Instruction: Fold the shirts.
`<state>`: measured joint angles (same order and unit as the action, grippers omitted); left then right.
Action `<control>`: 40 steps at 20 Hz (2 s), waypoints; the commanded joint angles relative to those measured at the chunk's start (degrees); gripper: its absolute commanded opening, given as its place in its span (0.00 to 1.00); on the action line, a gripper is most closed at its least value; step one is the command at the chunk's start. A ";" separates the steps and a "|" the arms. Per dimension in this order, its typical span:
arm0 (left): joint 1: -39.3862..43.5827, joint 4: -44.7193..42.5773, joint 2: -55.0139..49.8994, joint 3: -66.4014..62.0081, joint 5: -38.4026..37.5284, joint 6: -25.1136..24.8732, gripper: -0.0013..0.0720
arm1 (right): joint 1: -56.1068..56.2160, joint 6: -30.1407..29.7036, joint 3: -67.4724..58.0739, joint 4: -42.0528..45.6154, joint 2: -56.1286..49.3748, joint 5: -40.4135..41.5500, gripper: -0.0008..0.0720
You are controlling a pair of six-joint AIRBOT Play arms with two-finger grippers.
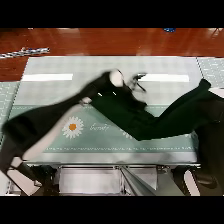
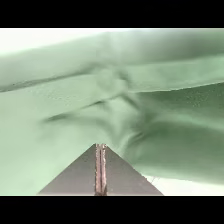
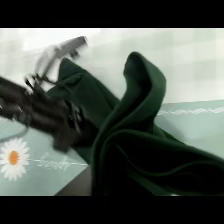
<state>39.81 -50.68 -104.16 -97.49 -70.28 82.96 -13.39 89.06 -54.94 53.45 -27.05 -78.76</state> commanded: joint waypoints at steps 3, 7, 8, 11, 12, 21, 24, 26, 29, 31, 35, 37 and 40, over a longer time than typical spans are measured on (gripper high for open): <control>-19.91 -10.16 19.30 3.80 -5.88 0.24 0.06 | 0.28 -7.61 0.02 -15.93 -8.39 5.92 0.04; -33.99 -12.83 37.35 14.91 -5.75 -0.61 0.06 | 14.53 -9.88 0.00 -17.31 -19.61 18.23 0.04; -36.81 -12.83 41.66 18.45 -5.51 -1.11 0.06 | 19.30 -10.08 -0.13 -17.25 -23.17 21.92 0.04; -42.12 -12.81 52.48 29.46 -4.15 -1.03 0.06 | 30.67 -10.32 -3.32 -17.31 -36.13 30.62 0.04; -43.01 -12.81 55.32 33.27 -3.50 -0.85 0.06 | 32.98 -10.34 -5.40 -17.31 -40.50 31.91 0.04; -41.57 -8.22 67.30 54.01 -0.61 1.25 0.06 | 37.55 -10.21 -22.45 -18.69 -66.99 32.94 0.04; -41.57 -8.20 67.23 55.71 2.38 1.16 0.06 | 37.55 -10.34 -22.73 -20.96 -68.83 31.15 0.42; -41.57 -7.34 66.69 56.37 4.98 1.38 0.06 | 37.48 -12.24 -22.73 -21.94 -68.65 26.21 0.59; -41.77 -3.74 66.10 53.57 10.54 0.02 0.06 | 33.75 -12.02 -22.73 -21.75 -65.90 16.57 0.59; -43.32 -3.74 66.14 48.46 12.15 0.02 0.06 | 28.70 -11.28 -22.73 -20.11 -60.89 10.10 0.58; -46.69 -3.76 66.45 42.05 12.20 0.00 0.06 | 18.36 -4.52 -21.18 2.32 -42.38 4.72 0.58; -46.53 -3.69 66.27 42.84 10.23 0.02 0.06 | 16.22 4.63 -14.27 22.23 -30.84 6.86 0.58; -46.56 -3.72 66.31 47.65 7.82 0.00 0.06 | 14.29 21.27 4.92 38.64 -14.58 14.69 0.58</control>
<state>-6.39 -54.41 -37.87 -52.21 -60.47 82.98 3.70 95.13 -63.11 71.99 -55.57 -68.97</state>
